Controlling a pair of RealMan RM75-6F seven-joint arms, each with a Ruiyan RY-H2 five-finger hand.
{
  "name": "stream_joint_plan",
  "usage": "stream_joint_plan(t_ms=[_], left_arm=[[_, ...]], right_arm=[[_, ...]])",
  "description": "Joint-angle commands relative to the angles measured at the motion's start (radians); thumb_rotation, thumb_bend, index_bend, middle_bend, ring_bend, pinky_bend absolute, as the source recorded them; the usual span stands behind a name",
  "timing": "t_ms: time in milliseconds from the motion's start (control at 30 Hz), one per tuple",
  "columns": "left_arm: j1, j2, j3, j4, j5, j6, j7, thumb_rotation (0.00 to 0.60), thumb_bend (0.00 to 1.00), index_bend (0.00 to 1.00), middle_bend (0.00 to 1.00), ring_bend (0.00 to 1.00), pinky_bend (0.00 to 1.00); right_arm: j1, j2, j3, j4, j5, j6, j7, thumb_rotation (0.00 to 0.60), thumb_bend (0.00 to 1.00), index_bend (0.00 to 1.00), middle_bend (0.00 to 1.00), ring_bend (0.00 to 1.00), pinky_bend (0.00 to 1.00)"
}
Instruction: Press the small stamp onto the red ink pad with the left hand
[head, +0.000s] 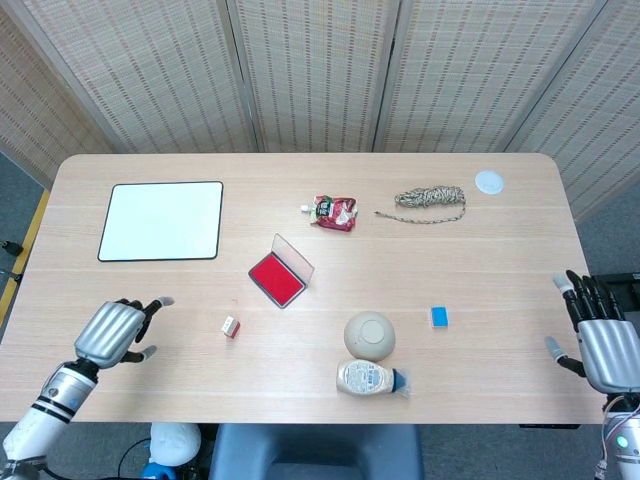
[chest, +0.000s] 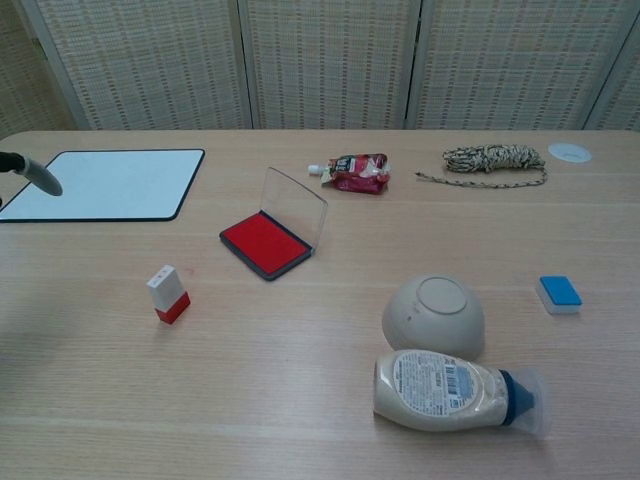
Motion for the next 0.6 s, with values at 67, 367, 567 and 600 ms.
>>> stream_joint_plan(t_ms=[67,367,567,600], left_arm=[[-0.045,-0.035,-0.023,-0.009,-0.050,-0.050,0.038,0.600,0.26,0.32,1.00,0.85,0.88],[-0.135,-0.123,-0.032,0.012,-0.177,-0.160,0.146,0.600,0.26,0.35,1.00,0.90,0.93],[-0.188,-0.172,-0.043,0.012,-0.290,-0.186,0.254,0.600,0.26,0.34,1.00,0.90,0.93],[-0.196,-0.173,-0.045,0.008,-0.313,-0.194,0.266,0.600,0.26,0.34,1.00,0.90,0.93]], right_arm=[[-0.001,0.006,-0.002,0.002,-0.005,0.002,0.012,0.600,0.29,0.00,0.00,0.00,0.00],[-0.007,0.013,-0.008,0.002,-0.022,0.016,0.029,0.600,0.29,0.00,0.00,0.00,0.00],[-0.006,0.014,-0.010,0.003,-0.026,0.015,0.030,0.600,0.29,0.00,0.00,0.00,0.00],[-0.006,0.014,-0.010,0.003,-0.027,0.016,0.030,0.600,0.29,0.00,0.00,0.00,0.00]])
